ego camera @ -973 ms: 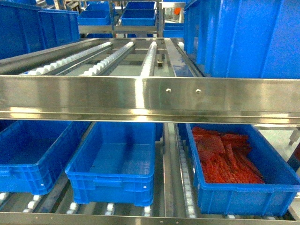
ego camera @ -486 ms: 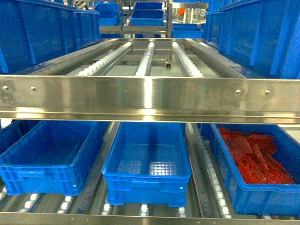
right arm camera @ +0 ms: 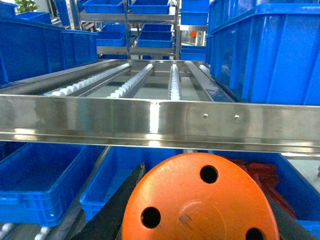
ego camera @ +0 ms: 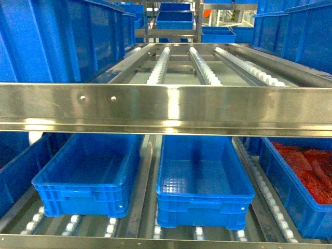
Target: Sort blue parts and orange caps into right shelf containers
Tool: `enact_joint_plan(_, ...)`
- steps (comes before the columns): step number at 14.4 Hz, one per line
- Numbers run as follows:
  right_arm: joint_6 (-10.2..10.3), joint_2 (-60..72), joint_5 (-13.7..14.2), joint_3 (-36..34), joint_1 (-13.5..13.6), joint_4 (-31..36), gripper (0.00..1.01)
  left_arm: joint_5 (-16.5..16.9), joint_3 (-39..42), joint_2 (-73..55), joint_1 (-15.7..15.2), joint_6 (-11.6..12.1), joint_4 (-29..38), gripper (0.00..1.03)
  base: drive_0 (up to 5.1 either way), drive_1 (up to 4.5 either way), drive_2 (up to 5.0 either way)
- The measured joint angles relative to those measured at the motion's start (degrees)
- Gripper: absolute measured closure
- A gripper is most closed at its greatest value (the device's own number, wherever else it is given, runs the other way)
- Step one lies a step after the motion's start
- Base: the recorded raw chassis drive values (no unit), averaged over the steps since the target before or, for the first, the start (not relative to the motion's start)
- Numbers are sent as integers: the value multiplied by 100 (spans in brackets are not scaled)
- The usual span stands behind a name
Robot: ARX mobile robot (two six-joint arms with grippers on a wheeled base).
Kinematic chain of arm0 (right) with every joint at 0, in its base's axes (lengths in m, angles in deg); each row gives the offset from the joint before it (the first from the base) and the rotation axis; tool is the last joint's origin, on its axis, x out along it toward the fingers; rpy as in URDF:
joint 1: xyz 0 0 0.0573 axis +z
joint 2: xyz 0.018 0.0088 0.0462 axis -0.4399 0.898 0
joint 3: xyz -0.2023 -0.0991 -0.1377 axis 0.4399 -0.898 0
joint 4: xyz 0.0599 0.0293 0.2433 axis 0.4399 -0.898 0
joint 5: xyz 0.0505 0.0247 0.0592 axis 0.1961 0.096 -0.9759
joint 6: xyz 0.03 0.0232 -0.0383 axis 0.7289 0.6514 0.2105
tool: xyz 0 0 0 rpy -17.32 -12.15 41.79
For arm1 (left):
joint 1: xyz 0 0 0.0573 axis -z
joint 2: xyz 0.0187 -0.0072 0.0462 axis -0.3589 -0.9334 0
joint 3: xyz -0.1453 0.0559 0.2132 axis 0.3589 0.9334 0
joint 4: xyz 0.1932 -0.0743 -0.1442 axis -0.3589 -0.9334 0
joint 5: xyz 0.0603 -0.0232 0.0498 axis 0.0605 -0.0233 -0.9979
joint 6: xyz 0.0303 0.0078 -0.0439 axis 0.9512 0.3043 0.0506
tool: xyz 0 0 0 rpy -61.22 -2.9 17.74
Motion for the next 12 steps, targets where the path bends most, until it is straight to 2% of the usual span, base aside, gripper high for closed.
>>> enact_joint_plan(12, 0, 0, -17, 0, 0, -15, 57, -4, 2, 0, 0, 0, -13, 59, -497, 248, 248)
